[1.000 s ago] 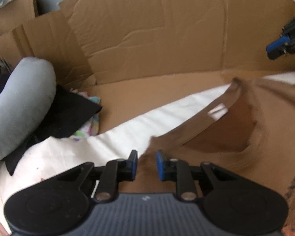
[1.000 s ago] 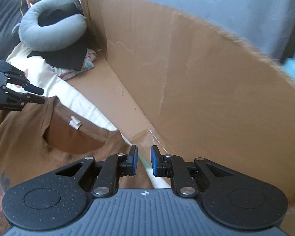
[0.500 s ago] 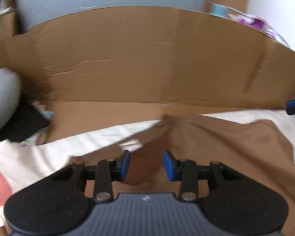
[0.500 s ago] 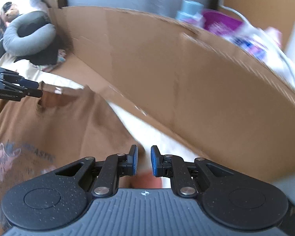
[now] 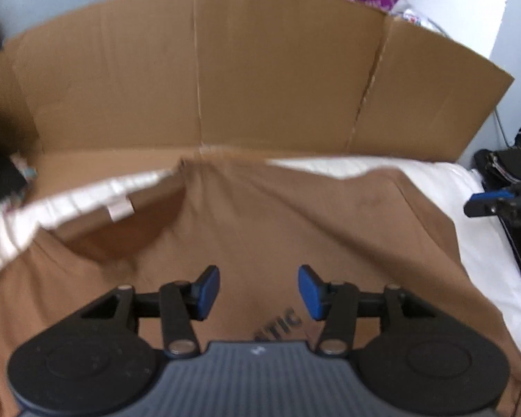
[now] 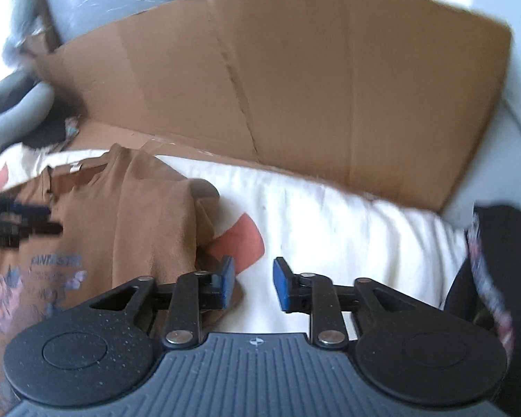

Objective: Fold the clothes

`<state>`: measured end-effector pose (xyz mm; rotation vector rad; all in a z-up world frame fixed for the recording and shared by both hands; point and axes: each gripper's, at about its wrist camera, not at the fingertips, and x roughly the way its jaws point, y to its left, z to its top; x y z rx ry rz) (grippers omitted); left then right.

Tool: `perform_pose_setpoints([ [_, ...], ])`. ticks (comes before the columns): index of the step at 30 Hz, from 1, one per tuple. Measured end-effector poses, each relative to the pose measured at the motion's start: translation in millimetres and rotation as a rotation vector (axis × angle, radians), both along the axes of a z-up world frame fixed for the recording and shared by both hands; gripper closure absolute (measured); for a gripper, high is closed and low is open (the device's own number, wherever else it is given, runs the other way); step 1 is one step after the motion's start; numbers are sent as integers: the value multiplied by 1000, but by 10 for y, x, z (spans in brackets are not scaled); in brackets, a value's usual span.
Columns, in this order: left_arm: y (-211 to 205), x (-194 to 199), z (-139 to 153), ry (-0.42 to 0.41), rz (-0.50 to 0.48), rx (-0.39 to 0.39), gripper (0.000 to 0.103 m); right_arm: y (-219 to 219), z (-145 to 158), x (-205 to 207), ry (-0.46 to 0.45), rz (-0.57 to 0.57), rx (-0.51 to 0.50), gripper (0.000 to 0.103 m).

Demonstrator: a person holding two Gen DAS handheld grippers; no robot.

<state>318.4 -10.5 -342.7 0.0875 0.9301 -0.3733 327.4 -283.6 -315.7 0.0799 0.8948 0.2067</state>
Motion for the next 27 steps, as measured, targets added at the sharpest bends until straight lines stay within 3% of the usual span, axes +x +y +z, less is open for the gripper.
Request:
perform_pose_setpoints([
  [5, 56, -103, -32, 16, 17, -11, 50, 42, -223, 72, 34, -42, 54, 68],
  [12, 175, -129, -53, 27, 60, -41, 50, 64, -357, 257, 34, -76, 7, 68],
  [16, 192, -148, -66, 31, 60, -51, 50, 143, -378, 291, 58, -29, 44, 67],
  [20, 221, -143, -87, 34, 64, -44, 49, 276, -299, 290, 29, 7, 92, 53],
  [27, 315, -148, -144, 54, 104, -59, 49, 426, -286, 330, 31, 32, 143, 48],
])
